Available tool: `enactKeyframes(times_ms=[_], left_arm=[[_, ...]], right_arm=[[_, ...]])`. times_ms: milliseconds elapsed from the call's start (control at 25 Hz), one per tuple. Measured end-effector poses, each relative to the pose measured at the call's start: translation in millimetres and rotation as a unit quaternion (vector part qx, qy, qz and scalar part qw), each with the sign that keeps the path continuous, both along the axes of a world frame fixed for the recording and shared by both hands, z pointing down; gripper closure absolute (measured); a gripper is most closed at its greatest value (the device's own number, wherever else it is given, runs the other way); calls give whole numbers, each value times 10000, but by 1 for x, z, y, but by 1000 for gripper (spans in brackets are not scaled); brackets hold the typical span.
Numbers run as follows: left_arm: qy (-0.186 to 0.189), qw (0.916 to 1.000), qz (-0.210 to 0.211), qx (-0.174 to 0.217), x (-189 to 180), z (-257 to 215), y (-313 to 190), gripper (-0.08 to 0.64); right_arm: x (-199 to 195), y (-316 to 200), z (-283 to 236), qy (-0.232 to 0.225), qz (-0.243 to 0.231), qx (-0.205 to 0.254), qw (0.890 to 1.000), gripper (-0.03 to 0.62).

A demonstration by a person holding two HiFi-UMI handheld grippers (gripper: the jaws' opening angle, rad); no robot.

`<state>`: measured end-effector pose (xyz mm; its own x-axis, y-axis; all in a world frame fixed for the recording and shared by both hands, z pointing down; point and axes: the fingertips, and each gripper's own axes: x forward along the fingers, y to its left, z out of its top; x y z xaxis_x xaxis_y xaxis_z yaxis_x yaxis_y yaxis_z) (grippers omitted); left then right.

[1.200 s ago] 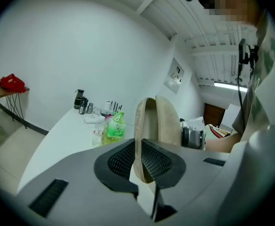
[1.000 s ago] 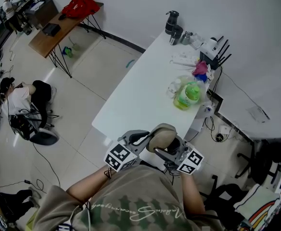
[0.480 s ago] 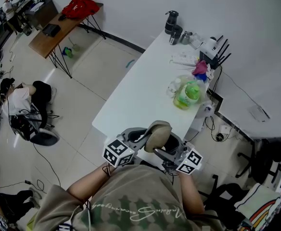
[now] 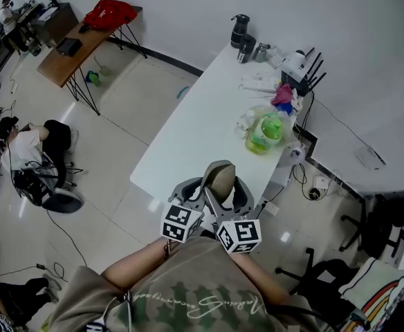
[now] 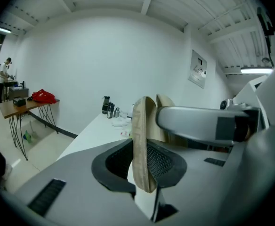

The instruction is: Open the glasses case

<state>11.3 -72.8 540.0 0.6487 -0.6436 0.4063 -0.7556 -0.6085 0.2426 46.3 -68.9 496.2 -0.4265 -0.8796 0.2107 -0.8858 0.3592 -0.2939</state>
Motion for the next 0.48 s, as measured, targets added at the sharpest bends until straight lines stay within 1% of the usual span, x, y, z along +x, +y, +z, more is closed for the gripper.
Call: enactKeyframes(times_ms=[40, 120, 240, 360, 480], left_arm=[[4, 10000, -54, 61, 2, -1, 2, 502], [-25, 9999, -78, 108, 4, 0, 6, 502], [-4, 9999, -100, 22, 3, 4, 9, 500], [30, 9997, -236, 0, -4, 4, 8, 500], [145, 9993, -331, 9, -8, -1, 8, 500]], right_arm=[[2, -1, 1, 139, 47, -9, 9999, 212], [6, 0, 5, 139, 41, -136, 9998, 221], [7, 2, 9, -84, 48, -179, 9998, 227], [5, 4, 11, -403, -57, -171, 9990, 230], [1, 5, 9, -409, -169, -149, 9989, 230]])
